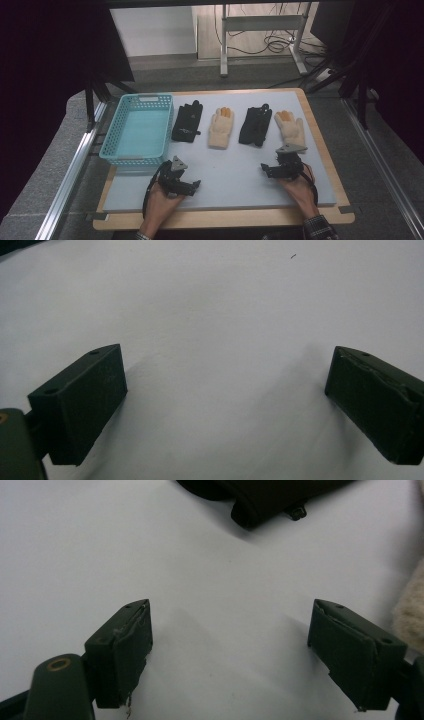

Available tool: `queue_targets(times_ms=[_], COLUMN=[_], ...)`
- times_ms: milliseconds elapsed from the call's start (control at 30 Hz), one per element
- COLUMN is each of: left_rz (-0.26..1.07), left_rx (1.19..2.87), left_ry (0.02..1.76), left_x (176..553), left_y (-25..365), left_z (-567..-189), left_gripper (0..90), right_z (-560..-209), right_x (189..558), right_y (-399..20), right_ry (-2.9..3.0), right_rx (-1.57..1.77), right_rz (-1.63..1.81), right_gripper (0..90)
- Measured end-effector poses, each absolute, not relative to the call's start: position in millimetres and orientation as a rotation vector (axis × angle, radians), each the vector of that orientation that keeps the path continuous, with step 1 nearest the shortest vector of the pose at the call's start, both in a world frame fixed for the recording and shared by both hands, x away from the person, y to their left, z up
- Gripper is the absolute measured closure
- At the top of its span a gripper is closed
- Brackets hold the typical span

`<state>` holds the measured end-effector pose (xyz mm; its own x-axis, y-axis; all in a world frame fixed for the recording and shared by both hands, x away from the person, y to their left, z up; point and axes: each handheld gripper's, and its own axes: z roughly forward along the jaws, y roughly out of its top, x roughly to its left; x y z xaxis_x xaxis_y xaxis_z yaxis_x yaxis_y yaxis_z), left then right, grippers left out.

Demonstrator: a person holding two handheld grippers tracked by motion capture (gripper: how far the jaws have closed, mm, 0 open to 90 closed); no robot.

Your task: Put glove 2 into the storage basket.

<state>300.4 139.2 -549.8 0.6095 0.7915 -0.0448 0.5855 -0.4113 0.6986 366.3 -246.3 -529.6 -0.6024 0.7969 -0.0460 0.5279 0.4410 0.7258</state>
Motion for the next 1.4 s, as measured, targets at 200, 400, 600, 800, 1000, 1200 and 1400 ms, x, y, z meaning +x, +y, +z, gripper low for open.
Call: queue_targets(times_ms=[200,400,600,800,1000,1200,1400], left_rz=[0.384,0.384,0.386,0.386,0.386,0.387,0.387], left_rx=[2.141,2.141,2.146,2.146,2.145,2.146,2.15], left_ry=[1.081,1.081,1.078,1.078,1.078,1.077,1.074], left_x=[300.3,300.3,300.4,300.4,300.4,300.4,300.5], left_y=[139.0,139.1,139.4,139.4,139.4,139.5,139.7], left_z=[-549.9,-549.9,-549.7,-549.7,-549.8,-549.7,-549.7], left_gripper=[3.4,3.5,3.5,3.5,3.5,3.5,3.5], right_z=[-523.1,-517.6,-509.0,-496.0,-490.6,-486.5,-486.7], right_x=[370.0,381.6,393.1,411.0,434.8,459.8,484.0], right_y=[-246.0,-238.8,-233.9,-234.5,-229.2,-219.9,-212.6], right_ry=[2.314,2.321,2.303,2.268,2.266,2.259,2.23], right_rx=[1.127,1.123,1.125,1.139,1.139,1.141,1.174], right_rz=[1.012,1.027,1.03,1.047,1.027,1.007,0.991], right_gripper=[21.4,26.2,32.9,44.6,52.7,51.0,42.1])
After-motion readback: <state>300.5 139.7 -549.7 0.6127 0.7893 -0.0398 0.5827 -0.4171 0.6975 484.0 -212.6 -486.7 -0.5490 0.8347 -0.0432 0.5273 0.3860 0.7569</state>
